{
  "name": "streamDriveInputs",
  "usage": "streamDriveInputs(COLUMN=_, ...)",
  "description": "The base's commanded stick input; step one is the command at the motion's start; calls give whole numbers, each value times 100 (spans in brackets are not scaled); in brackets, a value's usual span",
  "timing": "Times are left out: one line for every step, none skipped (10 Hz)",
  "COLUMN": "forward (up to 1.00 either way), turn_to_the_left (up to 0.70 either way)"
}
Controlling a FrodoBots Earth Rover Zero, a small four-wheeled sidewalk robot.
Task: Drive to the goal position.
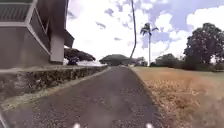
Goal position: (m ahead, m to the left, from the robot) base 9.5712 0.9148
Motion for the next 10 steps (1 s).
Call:
streamDriveInputs(forward=70, turn_to_the_left=0)
streamDriveInputs(forward=70, turn_to_the_left=0)
streamDriveInputs(forward=70, turn_to_the_left=0)
streamDriveInputs(forward=70, turn_to_the_left=0)
streamDriveInputs(forward=70, turn_to_the_left=0)
streamDriveInputs(forward=70, turn_to_the_left=0)
streamDriveInputs(forward=70, turn_to_the_left=0)
streamDriveInputs(forward=70, turn_to_the_left=0)
streamDriveInputs(forward=70, turn_to_the_left=25)
streamDriveInputs(forward=70, turn_to_the_left=35)
